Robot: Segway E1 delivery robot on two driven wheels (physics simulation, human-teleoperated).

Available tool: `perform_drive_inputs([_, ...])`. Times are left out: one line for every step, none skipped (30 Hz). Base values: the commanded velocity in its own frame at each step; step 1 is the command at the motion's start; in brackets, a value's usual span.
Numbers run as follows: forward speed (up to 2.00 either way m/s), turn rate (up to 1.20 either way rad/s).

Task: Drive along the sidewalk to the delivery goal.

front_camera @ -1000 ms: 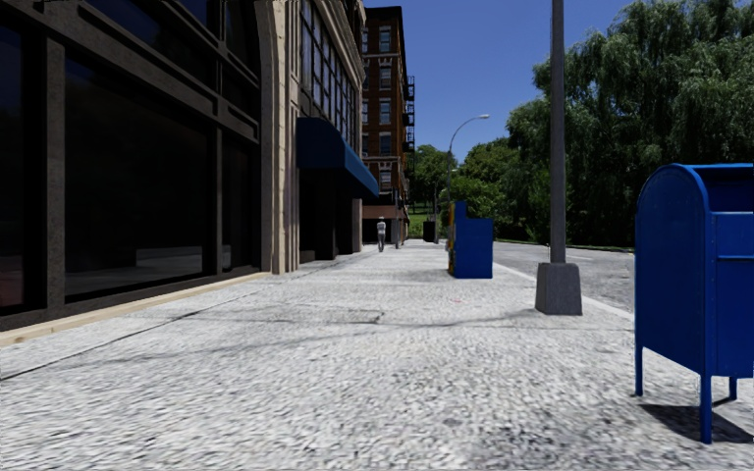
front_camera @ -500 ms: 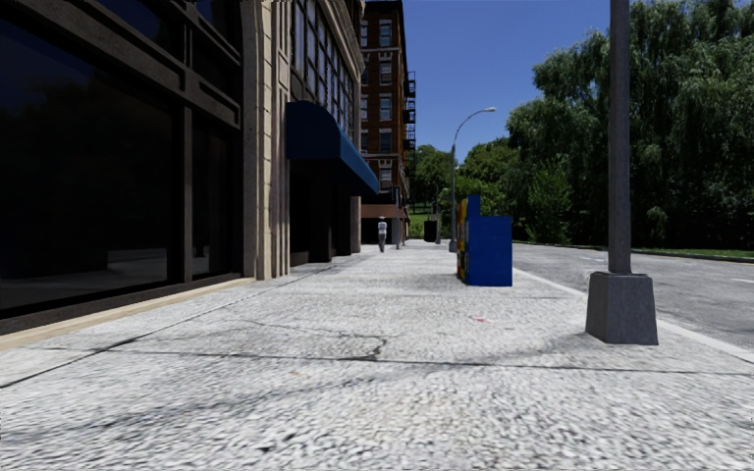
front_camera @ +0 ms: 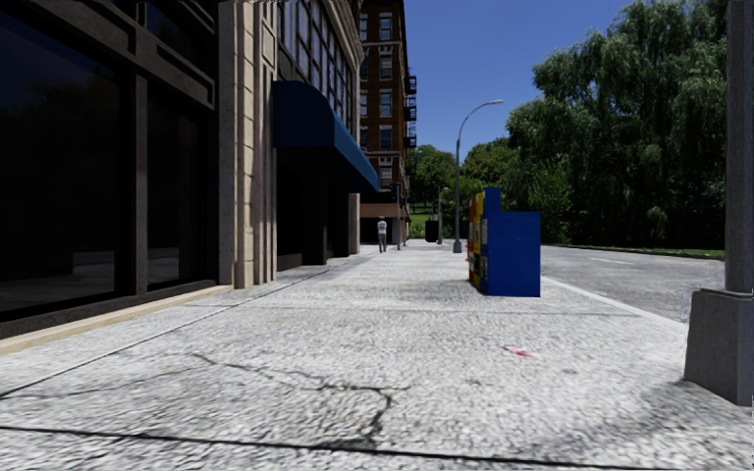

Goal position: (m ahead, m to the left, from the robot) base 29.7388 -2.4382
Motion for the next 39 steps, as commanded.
perform_drive_inputs([2.0, 0.0])
perform_drive_inputs([2.0, 0.0])
perform_drive_inputs([2.0, 0.0])
perform_drive_inputs([2.0, 0.0])
perform_drive_inputs([2.0, 0.0])
perform_drive_inputs([2.0, 0.0])
perform_drive_inputs([2.0, 0.0])
perform_drive_inputs([2.0, 0.0])
perform_drive_inputs([2.0, 0.0])
perform_drive_inputs([2.0, 0.0])
perform_drive_inputs([2.0, 0.0])
perform_drive_inputs([2.0, 0.0])
perform_drive_inputs([2.0, -0.02])
perform_drive_inputs([2.0, -0.09])
perform_drive_inputs([2.0, -0.09])
perform_drive_inputs([2.0, -0.17])
perform_drive_inputs([2.0, -0.2])
perform_drive_inputs([2.0, -0.21])
perform_drive_inputs([2.0, -0.21])
perform_drive_inputs([2.0, -0.11])
perform_drive_inputs([2.0, 0.0])
perform_drive_inputs([2.0, 0.0])
perform_drive_inputs([2.0, 0.0])
perform_drive_inputs([2.0, 0.0])
perform_drive_inputs([2.0, 0.0])
perform_drive_inputs([2.0, 0.0])
perform_drive_inputs([2.0, 0.0])
perform_drive_inputs([2.0, 0.0])
perform_drive_inputs([2.0, 0.0])
perform_drive_inputs([2.0, 0.0])
perform_drive_inputs([2.0, 0.0])
perform_drive_inputs([2.0, 0.0])
perform_drive_inputs([2.0, 0.0])
perform_drive_inputs([2.0, 0.0])
perform_drive_inputs([2.0, 0.0])
perform_drive_inputs([2.0, 0.0])
perform_drive_inputs([2.0, 0.0])
perform_drive_inputs([2.0, 0.0])
perform_drive_inputs([2.0, 0.0])
